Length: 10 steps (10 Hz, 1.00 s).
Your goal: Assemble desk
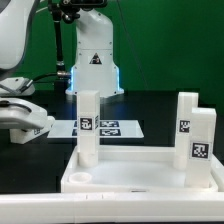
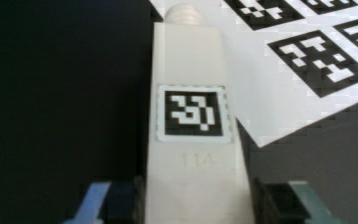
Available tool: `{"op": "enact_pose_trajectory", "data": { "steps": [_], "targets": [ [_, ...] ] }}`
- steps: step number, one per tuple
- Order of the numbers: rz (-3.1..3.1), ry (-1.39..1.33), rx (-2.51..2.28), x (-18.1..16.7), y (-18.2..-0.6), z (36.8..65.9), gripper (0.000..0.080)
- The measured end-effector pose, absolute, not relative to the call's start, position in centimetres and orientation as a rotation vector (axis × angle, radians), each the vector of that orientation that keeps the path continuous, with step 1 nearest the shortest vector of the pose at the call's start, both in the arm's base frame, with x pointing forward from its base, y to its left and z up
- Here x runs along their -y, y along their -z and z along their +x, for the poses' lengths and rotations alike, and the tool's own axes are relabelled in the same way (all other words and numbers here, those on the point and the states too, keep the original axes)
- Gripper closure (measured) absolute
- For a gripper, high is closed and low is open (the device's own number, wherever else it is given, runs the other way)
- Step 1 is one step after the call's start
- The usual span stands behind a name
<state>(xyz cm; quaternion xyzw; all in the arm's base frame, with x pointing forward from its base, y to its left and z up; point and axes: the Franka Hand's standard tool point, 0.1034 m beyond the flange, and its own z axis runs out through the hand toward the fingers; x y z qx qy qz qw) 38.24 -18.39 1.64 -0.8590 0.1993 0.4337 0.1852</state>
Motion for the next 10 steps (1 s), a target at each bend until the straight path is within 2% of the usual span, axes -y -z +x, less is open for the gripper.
{"op": "enact_pose_trajectory", "data": {
  "steps": [2, 3, 6, 7, 8, 10],
  "targets": [
    [-2.42, -1.222, -0.562, 18.4, -1.6, 38.2, 0.0512],
    [-2.412, -1.232, -0.556, 18.3, -2.3, 38.4, 0.0512],
    [-2.484, -1.118, -0.451, 17.2, -9.6, 43.0, 0.0512],
    [-2.533, -1.049, -0.425, 16.8, -11.3, 44.0, 0.0512],
    [-2.55, -1.016, -0.442, 17.0, -10.9, 43.4, 0.0512],
    [-2.643, -0.852, -0.464, 17.5, -10.3, 44.4, 0.0512]
  ]
}}
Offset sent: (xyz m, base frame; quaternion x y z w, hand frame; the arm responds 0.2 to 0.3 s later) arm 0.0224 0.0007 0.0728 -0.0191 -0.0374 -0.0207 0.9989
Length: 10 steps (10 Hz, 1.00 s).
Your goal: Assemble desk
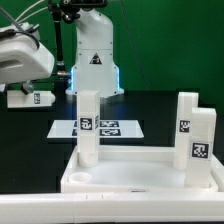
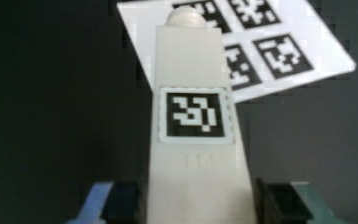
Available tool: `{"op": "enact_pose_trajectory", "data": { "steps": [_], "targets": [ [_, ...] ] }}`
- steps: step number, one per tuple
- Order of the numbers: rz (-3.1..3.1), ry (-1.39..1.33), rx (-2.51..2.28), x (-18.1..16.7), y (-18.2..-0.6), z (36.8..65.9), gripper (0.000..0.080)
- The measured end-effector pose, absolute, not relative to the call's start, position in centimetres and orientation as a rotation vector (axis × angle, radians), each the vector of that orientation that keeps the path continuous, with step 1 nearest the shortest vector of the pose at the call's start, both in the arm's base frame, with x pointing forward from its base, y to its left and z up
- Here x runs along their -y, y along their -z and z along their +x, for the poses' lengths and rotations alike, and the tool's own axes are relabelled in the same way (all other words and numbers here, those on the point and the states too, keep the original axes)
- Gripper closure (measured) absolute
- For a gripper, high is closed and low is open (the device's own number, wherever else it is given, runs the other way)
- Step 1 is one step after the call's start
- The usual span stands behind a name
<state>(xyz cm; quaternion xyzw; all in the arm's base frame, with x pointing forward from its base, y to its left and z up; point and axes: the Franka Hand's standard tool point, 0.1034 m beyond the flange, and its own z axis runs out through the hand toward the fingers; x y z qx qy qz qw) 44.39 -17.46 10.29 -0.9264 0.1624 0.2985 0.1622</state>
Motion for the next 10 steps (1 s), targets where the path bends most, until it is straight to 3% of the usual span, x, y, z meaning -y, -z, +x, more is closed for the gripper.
{"op": "enact_pose_trajectory", "data": {
  "steps": [2, 5, 6, 7, 10],
  "targets": [
    [-2.723, -0.704, -0.438, 17.1, -11.8, 46.0, 0.0512],
    [-2.865, -0.397, -0.318, 15.3, -18.2, 52.9, 0.0512],
    [-2.911, -0.201, -0.333, 15.8, -17.8, 53.9, 0.0512],
    [-2.909, -0.169, -0.356, 15.6, -17.2, 52.5, 0.0512],
    [-2.975, 0.111, -0.404, 15.7, -17.5, 54.4, 0.0512]
  ]
}}
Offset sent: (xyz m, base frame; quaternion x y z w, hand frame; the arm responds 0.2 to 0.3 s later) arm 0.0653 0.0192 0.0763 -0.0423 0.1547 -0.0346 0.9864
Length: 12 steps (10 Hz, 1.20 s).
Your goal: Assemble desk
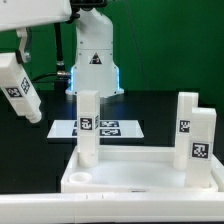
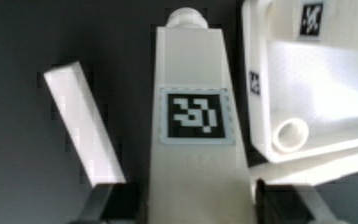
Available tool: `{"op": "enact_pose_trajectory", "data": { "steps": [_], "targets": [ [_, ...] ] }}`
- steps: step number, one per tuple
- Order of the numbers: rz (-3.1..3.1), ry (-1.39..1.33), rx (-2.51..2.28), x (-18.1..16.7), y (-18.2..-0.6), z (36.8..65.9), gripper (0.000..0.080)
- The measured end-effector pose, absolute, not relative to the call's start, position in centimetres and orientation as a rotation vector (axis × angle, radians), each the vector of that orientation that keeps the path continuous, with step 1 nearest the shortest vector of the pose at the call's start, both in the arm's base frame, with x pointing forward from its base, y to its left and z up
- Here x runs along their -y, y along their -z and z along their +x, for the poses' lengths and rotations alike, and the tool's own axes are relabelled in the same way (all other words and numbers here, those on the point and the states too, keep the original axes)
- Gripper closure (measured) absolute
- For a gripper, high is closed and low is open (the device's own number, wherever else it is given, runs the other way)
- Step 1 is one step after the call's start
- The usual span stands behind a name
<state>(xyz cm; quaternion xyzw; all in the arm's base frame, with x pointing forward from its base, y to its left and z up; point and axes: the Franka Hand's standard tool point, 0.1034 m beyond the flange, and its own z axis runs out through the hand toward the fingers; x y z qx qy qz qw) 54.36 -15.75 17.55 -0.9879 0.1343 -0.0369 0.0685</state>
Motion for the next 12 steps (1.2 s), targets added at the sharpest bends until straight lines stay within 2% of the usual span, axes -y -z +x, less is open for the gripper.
{"op": "enact_pose_trajectory", "data": {
  "steps": [3, 4, 5, 7, 9, 11, 12],
  "targets": [
    [-3.029, 0.468, -0.399, 12.3, -19.7, 59.7, 0.0512],
    [-3.058, 0.657, -0.385, 11.2, -19.2, 59.9, 0.0512],
    [-3.081, 0.759, -0.394, 11.0, -17.8, 58.6, 0.0512],
    [-3.111, 0.965, -0.378, 12.3, -18.3, 58.3, 0.0512],
    [-3.102, 0.97, -0.402, 11.6, -17.8, 58.2, 0.0512],
    [-3.039, 0.885, -0.412, 7.2, -18.5, 60.1, 0.0512],
    [-3.016, 0.834, -0.427, 6.3, -18.9, 61.1, 0.0512]
  ]
}}
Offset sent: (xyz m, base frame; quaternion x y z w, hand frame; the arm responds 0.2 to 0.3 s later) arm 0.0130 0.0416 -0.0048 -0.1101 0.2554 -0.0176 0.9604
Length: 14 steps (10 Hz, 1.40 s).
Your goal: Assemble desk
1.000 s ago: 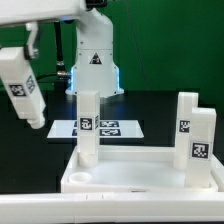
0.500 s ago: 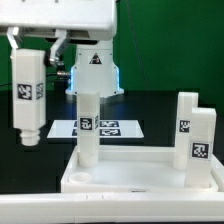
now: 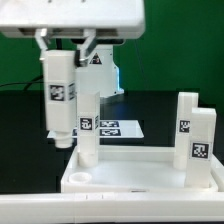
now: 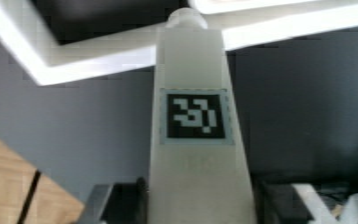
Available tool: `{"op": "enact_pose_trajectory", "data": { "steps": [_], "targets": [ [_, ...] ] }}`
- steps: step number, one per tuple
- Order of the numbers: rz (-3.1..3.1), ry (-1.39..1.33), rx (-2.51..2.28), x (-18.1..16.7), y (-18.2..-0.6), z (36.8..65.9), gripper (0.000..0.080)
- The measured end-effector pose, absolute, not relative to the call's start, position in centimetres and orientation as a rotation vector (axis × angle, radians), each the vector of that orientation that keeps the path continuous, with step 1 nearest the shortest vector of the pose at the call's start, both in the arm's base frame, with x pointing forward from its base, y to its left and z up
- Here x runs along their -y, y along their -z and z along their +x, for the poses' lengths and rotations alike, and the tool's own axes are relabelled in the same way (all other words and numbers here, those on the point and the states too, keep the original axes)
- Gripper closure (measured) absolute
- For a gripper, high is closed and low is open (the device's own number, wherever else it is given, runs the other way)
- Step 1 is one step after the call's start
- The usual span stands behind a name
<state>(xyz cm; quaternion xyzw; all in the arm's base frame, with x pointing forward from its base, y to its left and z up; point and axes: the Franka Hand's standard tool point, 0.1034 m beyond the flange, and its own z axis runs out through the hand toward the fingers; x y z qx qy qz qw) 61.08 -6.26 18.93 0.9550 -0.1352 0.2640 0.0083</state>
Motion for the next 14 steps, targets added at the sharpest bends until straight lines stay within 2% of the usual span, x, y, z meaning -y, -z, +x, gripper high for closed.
{"op": "enact_pose_trajectory", "data": {
  "steps": [1, 3, 7, 14],
  "targets": [
    [2.999, -0.811, 0.424, 5.8, -18.8, 61.7, 0.0512],
    [2.989, -0.783, 0.419, 4.9, -16.3, 61.1, 0.0512],
    [2.99, -0.775, 0.415, 4.9, -16.1, 61.0, 0.0512],
    [2.936, -0.788, 0.4, 6.0, -13.7, 60.8, 0.0512]
  ]
}}
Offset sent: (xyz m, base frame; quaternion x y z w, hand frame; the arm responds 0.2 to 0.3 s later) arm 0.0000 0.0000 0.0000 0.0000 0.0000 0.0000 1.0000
